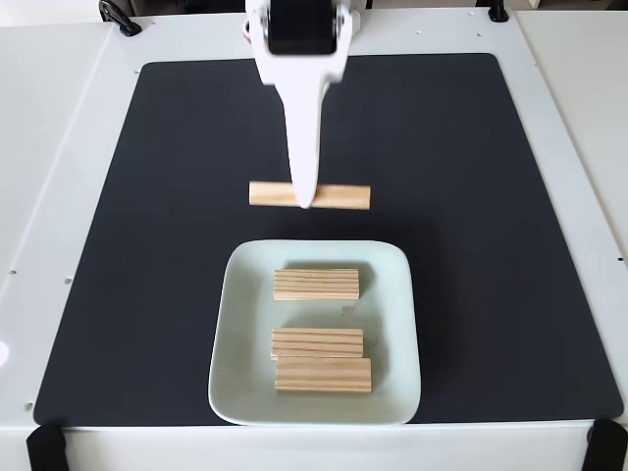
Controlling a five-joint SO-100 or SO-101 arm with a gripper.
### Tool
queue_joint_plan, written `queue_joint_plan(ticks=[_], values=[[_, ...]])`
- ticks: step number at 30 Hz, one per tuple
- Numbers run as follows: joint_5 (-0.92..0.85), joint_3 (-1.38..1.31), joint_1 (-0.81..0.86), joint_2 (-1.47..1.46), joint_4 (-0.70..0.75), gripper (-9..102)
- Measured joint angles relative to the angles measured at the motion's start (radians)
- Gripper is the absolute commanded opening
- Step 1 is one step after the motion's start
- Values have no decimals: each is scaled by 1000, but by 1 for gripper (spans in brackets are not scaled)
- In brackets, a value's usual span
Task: Pick up the wooden block and place them on the plate.
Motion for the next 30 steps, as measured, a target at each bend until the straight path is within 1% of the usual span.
queue_joint_plan(ticks=[6,10,21,23,28,30], values=[[0,-399,3,-322,230,-1],[0,-583,9,-428,333,-1],[0,-626,-3,-439,357,0],[-2,-626,-6,-439,357,4],[-6,-586,-6,-430,357,32],[-6,-534,-6,-413,357,40]])
